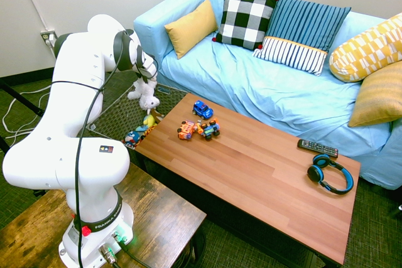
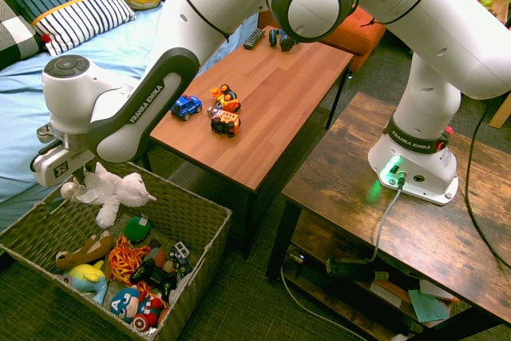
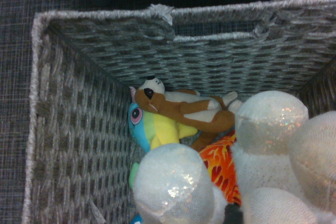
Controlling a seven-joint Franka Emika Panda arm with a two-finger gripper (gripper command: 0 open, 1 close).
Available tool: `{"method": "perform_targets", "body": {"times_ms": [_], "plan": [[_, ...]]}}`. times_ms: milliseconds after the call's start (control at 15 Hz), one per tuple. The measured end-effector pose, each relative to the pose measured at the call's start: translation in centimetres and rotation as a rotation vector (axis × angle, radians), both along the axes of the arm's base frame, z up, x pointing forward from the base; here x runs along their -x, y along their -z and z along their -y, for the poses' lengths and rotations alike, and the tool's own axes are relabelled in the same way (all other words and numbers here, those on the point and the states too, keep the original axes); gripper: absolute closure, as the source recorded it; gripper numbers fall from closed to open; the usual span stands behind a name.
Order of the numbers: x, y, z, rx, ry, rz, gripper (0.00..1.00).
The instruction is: Put the stuffed toy in the basket
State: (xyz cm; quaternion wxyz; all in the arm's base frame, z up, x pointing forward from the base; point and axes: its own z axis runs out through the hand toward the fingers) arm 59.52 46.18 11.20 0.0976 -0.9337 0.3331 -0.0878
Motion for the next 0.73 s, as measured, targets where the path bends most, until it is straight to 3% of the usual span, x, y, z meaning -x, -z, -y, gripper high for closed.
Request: {"method": "perform_targets", "body": {"times_ms": [733], "plan": [[-0.71, 0.45, 0.45, -0.010, 0.016, -0.016, 0.00]]}}
